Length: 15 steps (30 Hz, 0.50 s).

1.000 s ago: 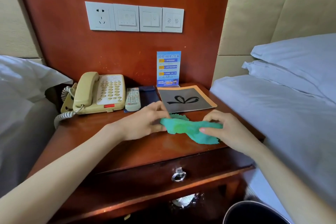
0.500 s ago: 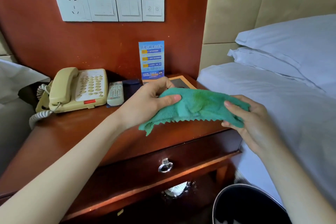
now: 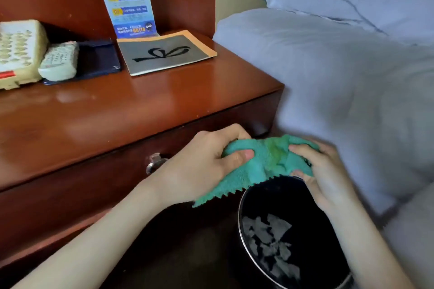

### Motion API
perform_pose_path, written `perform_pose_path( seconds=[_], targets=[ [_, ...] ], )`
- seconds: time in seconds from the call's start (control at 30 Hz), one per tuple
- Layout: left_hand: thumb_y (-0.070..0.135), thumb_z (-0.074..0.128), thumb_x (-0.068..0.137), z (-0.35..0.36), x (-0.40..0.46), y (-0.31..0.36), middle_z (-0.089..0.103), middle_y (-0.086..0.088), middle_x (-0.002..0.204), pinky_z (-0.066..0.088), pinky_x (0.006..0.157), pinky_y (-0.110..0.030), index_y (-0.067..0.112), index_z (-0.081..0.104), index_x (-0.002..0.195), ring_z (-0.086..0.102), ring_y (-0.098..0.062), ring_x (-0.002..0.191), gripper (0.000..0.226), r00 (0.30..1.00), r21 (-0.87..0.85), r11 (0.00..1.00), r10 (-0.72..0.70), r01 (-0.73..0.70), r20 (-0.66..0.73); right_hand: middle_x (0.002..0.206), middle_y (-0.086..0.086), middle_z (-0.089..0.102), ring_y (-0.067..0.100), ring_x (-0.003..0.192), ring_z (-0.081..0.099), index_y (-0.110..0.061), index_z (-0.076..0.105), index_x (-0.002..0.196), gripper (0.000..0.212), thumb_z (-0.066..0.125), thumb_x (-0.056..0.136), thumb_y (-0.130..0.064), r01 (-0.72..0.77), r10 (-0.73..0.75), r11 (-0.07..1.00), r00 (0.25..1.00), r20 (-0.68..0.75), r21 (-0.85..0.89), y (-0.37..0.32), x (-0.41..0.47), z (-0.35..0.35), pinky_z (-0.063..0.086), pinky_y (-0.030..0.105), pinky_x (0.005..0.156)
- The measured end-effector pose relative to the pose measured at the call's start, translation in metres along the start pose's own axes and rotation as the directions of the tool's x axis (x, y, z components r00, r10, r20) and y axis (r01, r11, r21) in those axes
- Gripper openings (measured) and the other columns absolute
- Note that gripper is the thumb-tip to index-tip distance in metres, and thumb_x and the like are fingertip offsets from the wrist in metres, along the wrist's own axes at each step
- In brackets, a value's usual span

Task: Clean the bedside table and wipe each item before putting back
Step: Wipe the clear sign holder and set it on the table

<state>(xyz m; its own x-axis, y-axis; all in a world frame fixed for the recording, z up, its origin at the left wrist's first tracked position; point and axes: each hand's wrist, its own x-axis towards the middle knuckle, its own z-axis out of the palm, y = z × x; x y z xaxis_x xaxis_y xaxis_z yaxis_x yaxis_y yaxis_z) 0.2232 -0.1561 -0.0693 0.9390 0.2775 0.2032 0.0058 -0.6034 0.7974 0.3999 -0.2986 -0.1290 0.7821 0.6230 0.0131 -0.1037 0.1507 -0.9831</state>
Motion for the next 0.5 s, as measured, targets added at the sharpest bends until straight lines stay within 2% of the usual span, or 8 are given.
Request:
perform_pose_path(
  seconds=[0.07,0.13,0.23,0.3,0.33,0.37,0.43,0.5],
  targets=[
    [0.030,0.054,0.097,0.020,-0.003,-0.021,0.048,0.009,0.054,0.031,0.042,-0.020,0.027,0.059,0.094,0.036,-0.006,0.041,0.007,0.998,-0.022,0.998,-0.054,0.055,0.035,0.066,0.005,0.068,0.018,0.059,0.063,-0.016,0.075,0.072,0.023,0.060,0.081,-0.001,-0.036,0.036,0.999,0.999,-0.023,-0.005,0.017,-0.004,-0.007,0.048,0.026,0.050],
    [0.030,0.053,0.097,0.036,-0.008,-0.045,0.045,0.011,0.052,0.029,0.042,-0.020,0.029,0.059,0.093,0.033,-0.005,0.042,0.008,0.991,-0.048,0.991,-0.126,0.128,0.044,0.065,0.005,0.068,0.016,0.058,0.063,-0.017,0.074,0.071,0.023,0.061,0.081,-0.002,-0.092,0.091,0.995,0.995,-0.050,-0.025,0.033,-0.007,-0.014,0.048,0.024,0.048],
    [0.033,0.051,0.098,0.053,-0.018,-0.078,0.047,0.005,0.057,0.032,0.046,-0.032,0.031,0.060,0.093,0.036,-0.016,0.047,0.011,0.972,-0.077,0.971,-0.222,0.228,0.072,0.063,0.001,0.068,0.011,0.056,0.062,-0.020,0.074,0.069,0.023,0.062,0.082,-0.005,-0.171,0.165,0.979,0.984,-0.063,-0.108,0.056,-0.010,-0.023,0.046,0.022,0.045],
    [0.032,0.050,0.098,0.062,-0.025,-0.097,0.056,-0.010,0.071,0.043,0.061,-0.043,0.028,0.061,0.092,0.047,-0.029,0.061,0.013,0.953,-0.076,0.951,-0.296,0.301,0.068,0.067,-0.001,0.069,0.008,0.059,0.063,-0.021,0.074,0.076,0.017,0.063,0.083,-0.010,-0.220,0.220,0.953,0.975,-0.021,-0.207,0.069,-0.013,-0.026,0.047,0.022,0.047],
    [0.032,0.050,0.098,0.065,-0.028,-0.106,0.057,-0.013,0.074,0.045,0.067,-0.044,0.027,0.062,0.092,0.049,-0.030,0.065,0.014,0.941,-0.087,0.937,-0.333,0.337,0.063,0.070,0.000,0.070,0.009,0.062,0.064,-0.021,0.074,0.079,0.014,0.064,0.083,-0.012,-0.242,0.251,0.935,0.968,0.001,-0.259,0.076,-0.014,-0.028,0.048,0.023,0.049],
    [0.032,0.050,0.098,0.069,-0.031,-0.116,0.052,-0.012,0.068,0.043,0.064,-0.041,0.027,0.063,0.091,0.046,-0.026,0.060,0.015,0.928,-0.109,0.922,-0.368,0.372,0.058,0.073,0.002,0.071,0.010,0.065,0.065,-0.020,0.073,0.080,0.011,0.064,0.083,-0.014,-0.264,0.282,0.914,0.959,0.016,-0.307,0.081,-0.015,-0.029,0.050,0.023,0.052],
    [0.033,0.050,0.098,0.075,-0.034,-0.132,0.035,0.005,0.048,0.032,0.048,-0.026,0.023,0.063,0.096,0.032,-0.011,0.043,0.017,0.899,-0.154,0.886,-0.435,0.436,0.043,0.076,0.008,0.069,0.015,0.070,0.066,-0.015,0.072,0.082,0.007,0.066,0.083,-0.017,-0.292,0.326,0.881,0.945,0.031,-0.372,0.090,-0.017,-0.029,0.051,0.027,0.058],
    [0.031,0.050,0.098,0.079,-0.034,-0.142,0.034,0.012,0.043,0.028,0.043,-0.015,0.015,0.063,0.099,0.029,-0.004,0.037,0.020,0.879,-0.182,0.863,-0.475,0.472,0.028,0.075,0.010,0.067,0.020,0.072,0.064,-0.009,0.069,0.081,0.009,0.066,0.082,-0.018,-0.311,0.354,0.859,0.935,0.032,-0.407,0.097,-0.017,-0.030,0.049,0.033,0.067]
  ],
)
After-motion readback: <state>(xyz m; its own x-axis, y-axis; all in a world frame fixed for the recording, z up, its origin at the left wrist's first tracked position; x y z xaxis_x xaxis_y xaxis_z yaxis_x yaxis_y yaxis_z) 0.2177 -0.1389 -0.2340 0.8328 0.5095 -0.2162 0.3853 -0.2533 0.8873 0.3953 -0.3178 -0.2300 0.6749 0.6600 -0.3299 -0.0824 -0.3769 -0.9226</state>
